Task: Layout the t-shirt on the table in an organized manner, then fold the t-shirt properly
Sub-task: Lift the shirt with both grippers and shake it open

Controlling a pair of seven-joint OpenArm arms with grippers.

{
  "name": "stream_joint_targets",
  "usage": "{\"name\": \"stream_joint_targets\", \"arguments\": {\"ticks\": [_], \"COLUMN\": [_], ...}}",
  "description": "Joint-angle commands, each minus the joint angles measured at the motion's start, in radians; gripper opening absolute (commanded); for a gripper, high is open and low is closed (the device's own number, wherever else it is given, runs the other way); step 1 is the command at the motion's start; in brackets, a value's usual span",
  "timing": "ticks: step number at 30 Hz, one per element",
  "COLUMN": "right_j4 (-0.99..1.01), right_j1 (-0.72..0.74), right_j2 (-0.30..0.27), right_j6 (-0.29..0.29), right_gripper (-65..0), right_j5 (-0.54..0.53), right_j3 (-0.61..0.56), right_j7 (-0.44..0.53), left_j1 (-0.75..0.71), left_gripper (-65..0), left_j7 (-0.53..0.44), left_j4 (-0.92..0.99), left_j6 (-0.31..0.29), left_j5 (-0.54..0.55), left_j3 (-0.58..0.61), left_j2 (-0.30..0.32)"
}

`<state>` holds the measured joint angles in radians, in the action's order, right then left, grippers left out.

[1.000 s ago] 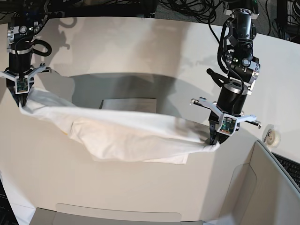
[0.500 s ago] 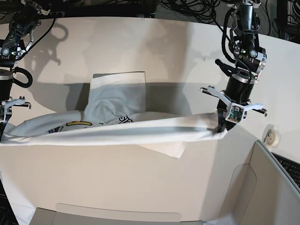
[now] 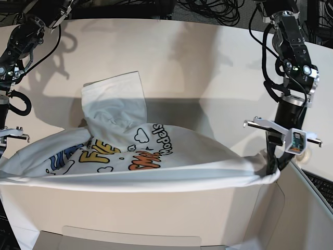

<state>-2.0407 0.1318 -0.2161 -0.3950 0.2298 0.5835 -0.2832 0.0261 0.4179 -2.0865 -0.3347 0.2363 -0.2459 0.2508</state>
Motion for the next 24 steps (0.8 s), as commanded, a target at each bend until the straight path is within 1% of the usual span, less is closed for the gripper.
{"name": "stream_joint_targets", "arguments": {"ticks": [1, 5, 8, 13, 21, 24], "right_j4": [-0.019, -0.019, -0.019, -0.018, -0.018, -0.016], "right_j1": [0.038, 0.105, 0.159, 0.254, 0.414, 0.464], "right_j2": [-0.019, -0.018, -0.021, -0.019, -0.027, -0.073], "right_j6": [0.043, 0.043, 0.043, 0.043, 0.043, 0.043], "right_gripper": [-65.0, -65.0, -65.0, -65.0, -65.0, -65.0], "right_j5": [0.010, 0.009, 0.009, 0.009, 0.010, 0.010], "right_j3": [0.010, -0.015, -0.070, -0.133, -0.142, -0.153], "right_j7": [0.009, 0.009, 0.009, 0.006, 0.002, 0.002], "left_j1": [0.042, 0.143, 0.226, 0.346, 0.456, 0.510], "left_gripper": [-64.9, -64.9, -64.9, -64.9, -64.9, -64.9], "left_j7": [-0.017, -0.020, -0.017, -0.007, -0.007, -0.007], "left_j4": [-0.015, -0.015, -0.015, -0.012, -0.012, -0.010], "left_j6": [0.035, 0.035, 0.035, 0.035, 0.036, 0.039], "left_j5": [0.005, 0.044, 0.077, 0.082, 0.081, 0.081], "left_j3": [-0.022, -0.028, -0.028, -0.028, -0.028, -0.028], "left_j2": [0.035, 0.077, 0.103, 0.107, 0.169, 0.181]}}
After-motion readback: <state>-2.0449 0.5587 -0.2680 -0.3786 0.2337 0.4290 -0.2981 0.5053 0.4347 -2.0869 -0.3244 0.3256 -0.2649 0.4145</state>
